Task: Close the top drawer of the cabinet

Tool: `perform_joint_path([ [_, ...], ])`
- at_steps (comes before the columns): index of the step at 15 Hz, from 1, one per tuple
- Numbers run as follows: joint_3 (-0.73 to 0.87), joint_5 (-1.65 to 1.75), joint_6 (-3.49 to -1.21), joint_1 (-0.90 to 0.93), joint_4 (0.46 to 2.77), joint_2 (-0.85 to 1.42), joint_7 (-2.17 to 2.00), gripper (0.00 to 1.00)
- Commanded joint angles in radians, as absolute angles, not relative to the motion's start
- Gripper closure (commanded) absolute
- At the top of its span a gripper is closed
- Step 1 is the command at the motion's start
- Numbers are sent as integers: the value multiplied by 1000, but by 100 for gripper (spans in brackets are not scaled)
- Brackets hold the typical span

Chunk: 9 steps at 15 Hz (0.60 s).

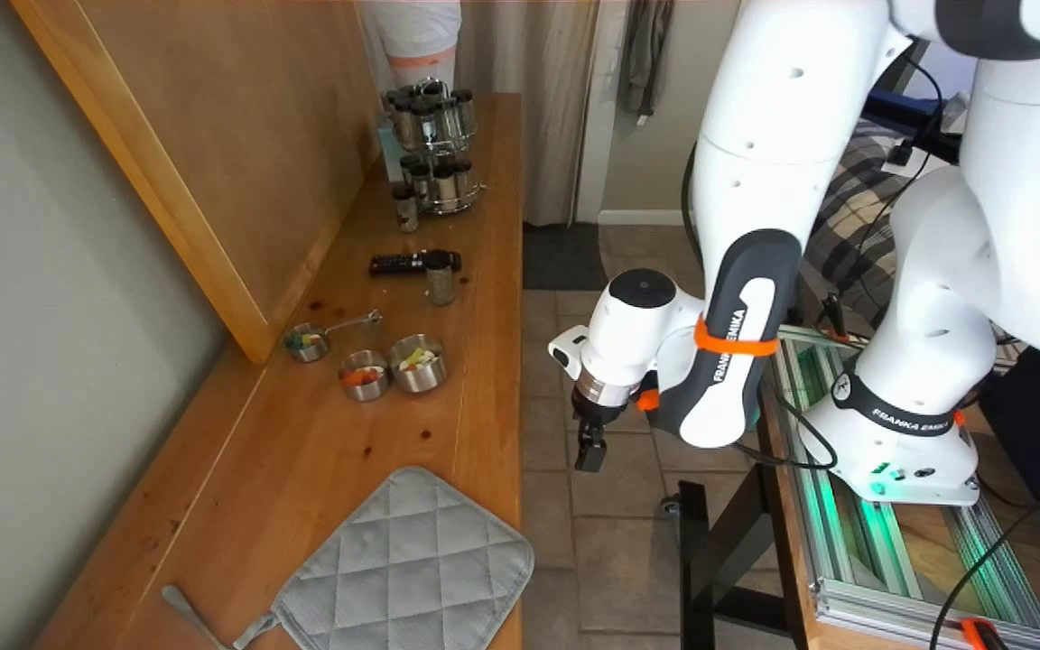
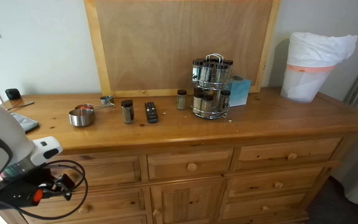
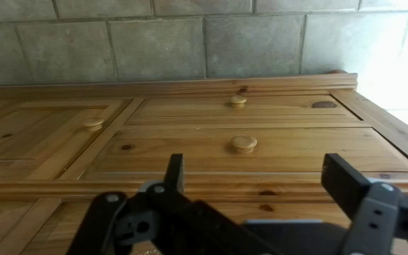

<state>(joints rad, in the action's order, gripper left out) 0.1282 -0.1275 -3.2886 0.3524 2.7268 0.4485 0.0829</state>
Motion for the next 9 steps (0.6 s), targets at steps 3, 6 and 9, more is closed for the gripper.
perform_joint_path([
  [3, 455, -132, -3125, 638, 2753, 189, 102, 0],
  [6, 693, -53, -3115, 797, 2742, 129, 60, 0],
  [9, 903, 4, -3078, 953, 2683, 121, 19, 0],
])
